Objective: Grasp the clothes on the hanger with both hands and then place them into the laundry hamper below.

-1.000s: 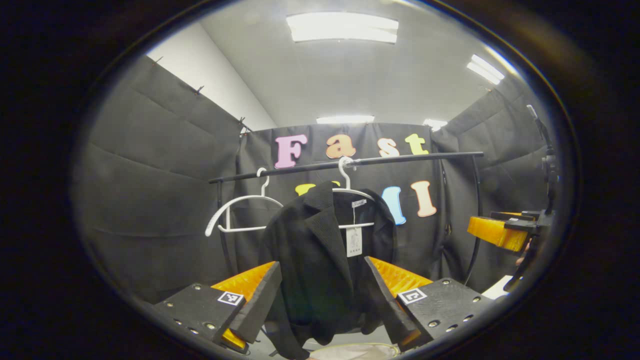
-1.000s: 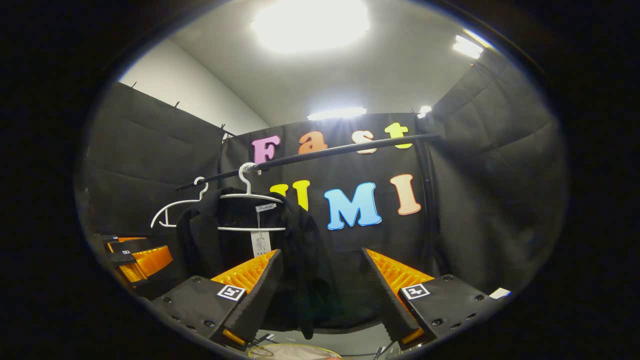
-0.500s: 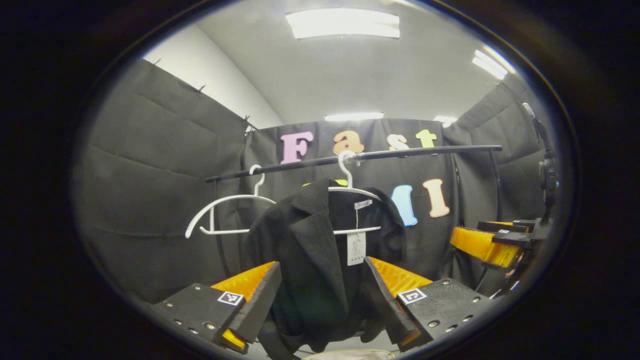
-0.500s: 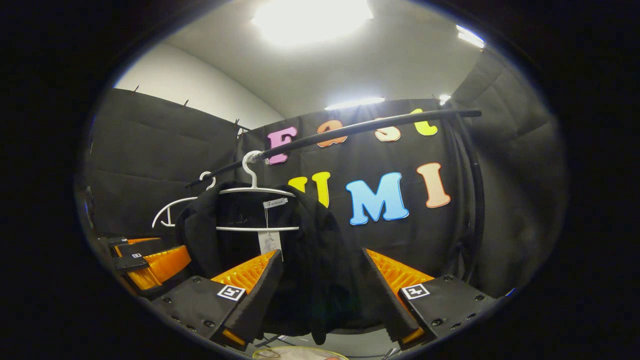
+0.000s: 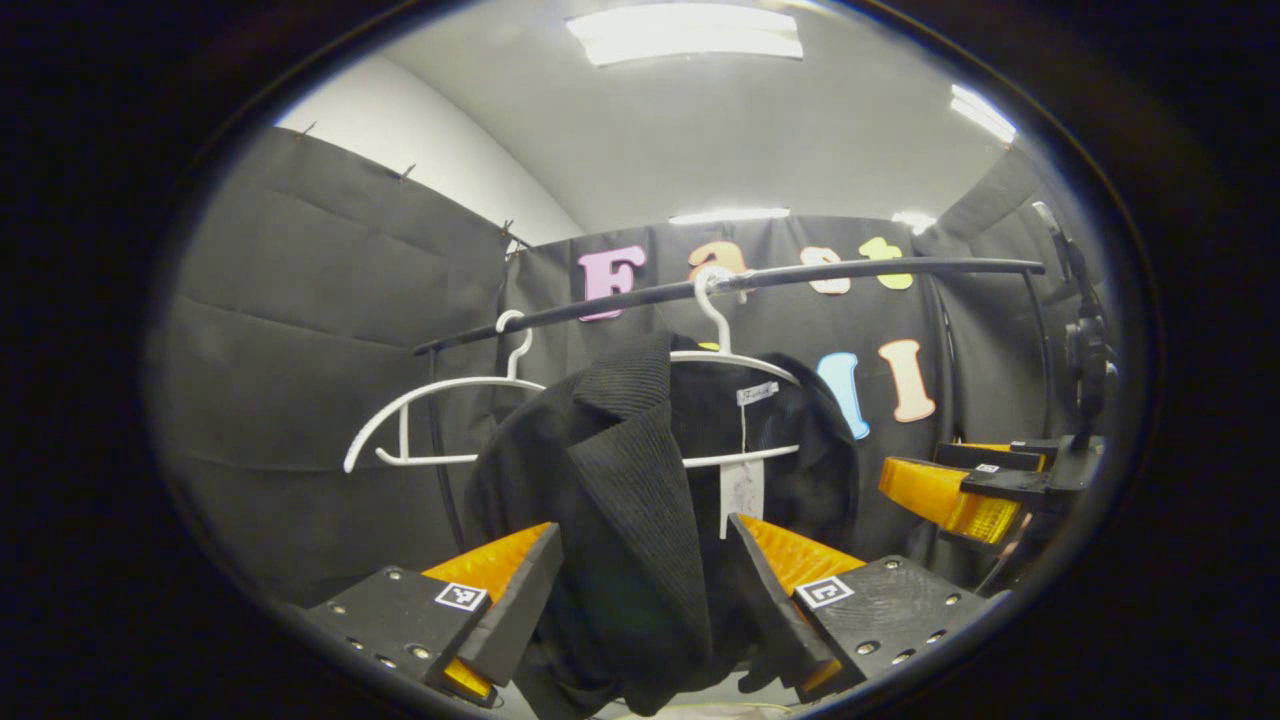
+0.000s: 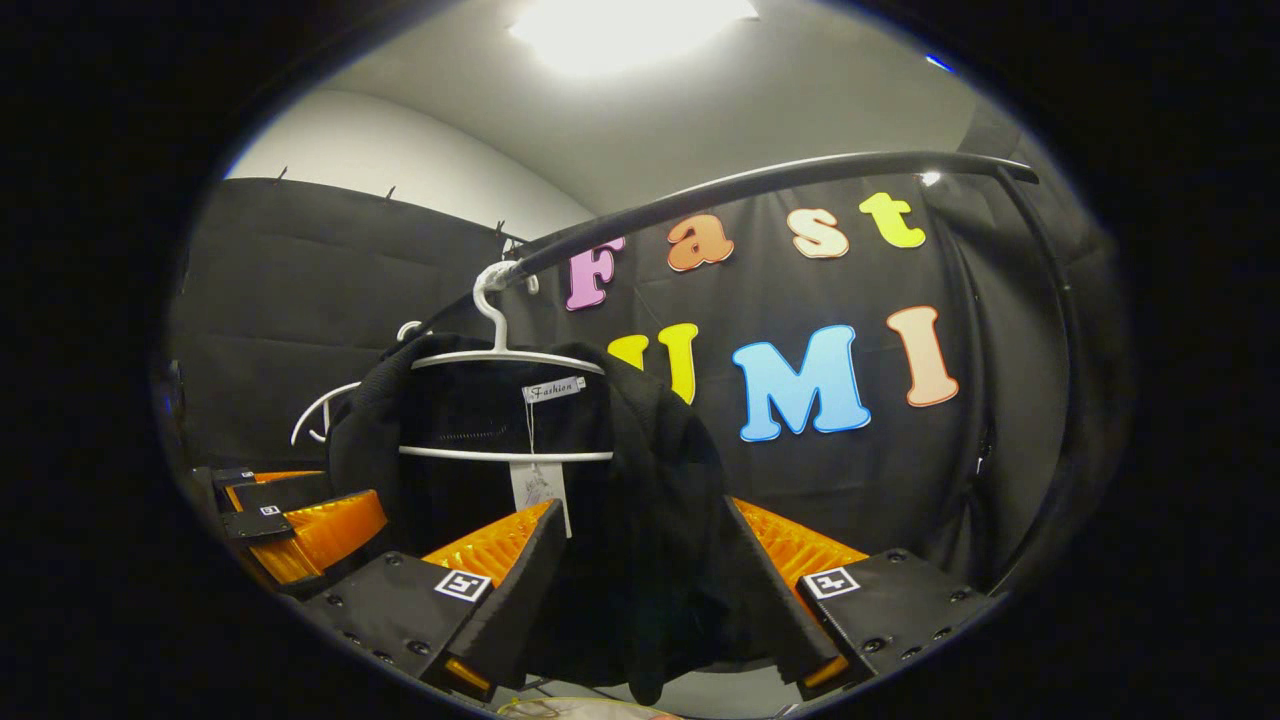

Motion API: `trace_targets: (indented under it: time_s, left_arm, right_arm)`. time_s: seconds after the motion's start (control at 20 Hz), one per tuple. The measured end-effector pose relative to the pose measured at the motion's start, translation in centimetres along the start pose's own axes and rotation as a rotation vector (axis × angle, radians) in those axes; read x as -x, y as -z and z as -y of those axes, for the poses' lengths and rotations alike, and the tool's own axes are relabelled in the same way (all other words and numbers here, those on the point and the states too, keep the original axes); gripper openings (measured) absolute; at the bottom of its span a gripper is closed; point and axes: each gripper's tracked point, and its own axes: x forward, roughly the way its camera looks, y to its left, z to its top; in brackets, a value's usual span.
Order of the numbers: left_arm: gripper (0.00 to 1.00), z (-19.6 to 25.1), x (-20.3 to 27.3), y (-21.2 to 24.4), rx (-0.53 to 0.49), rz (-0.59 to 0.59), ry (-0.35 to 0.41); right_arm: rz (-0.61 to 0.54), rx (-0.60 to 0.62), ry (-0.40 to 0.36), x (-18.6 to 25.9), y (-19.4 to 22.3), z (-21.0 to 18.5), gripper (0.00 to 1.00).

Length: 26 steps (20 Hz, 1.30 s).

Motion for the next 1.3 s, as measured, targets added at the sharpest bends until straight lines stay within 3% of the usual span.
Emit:
trace_targets:
  time_s: [0.35,0.4,0.45,0.7,1.0,1.05,1.15,1.2,1.3]
  left_arm:
    - [0.97,0.1,-2.4,0.5,-0.014,-0.014,-0.043]
    - [0.97,0.1,-2.7,0.6,-0.016,-0.018,-0.048]
    - [0.97,0.2,-2.9,0.7,-0.016,-0.020,-0.050]
    - [0.97,0.3,-4.3,1.5,-0.026,-0.029,-0.086]
    - [0.96,-0.6,-6.4,2.3,-0.057,-0.039,-0.153]
    - [0.82,-0.3,-6.6,2.2,-0.047,-0.036,-0.141]
    - [0.78,-0.4,-6.6,2.2,-0.054,-0.038,-0.130]
    - [0.71,-0.5,-6.5,2.1,-0.069,-0.037,-0.131]
    - [0.57,-1.6,-6.3,1.5,-0.096,-0.002,-0.180]
  right_arm:
    - [-0.022,-0.003,-0.044,-4.9,1.2,0.2,0.97]
    - [-0.028,-0.008,-0.057,-5.7,1.3,0.0,0.92]
    - [-0.033,-0.020,-0.074,-6.3,1.5,-0.3,0.97]
    - [-0.064,-0.078,-0.125,-8.8,2.4,-1.2,0.97]
    - [-0.112,-0.098,-0.113,-11.6,3.8,-1.0,0.95]
    - [-0.127,-0.101,-0.110,-11.7,4.1,-1.0,0.80]
    - [-0.156,-0.111,-0.103,-12.0,4.7,-0.7,0.66]
    - [-0.167,-0.119,-0.097,-11.9,4.9,-0.6,0.61]
    - [-0.175,-0.132,-0.065,-12.5,5.2,0.5,0.27]
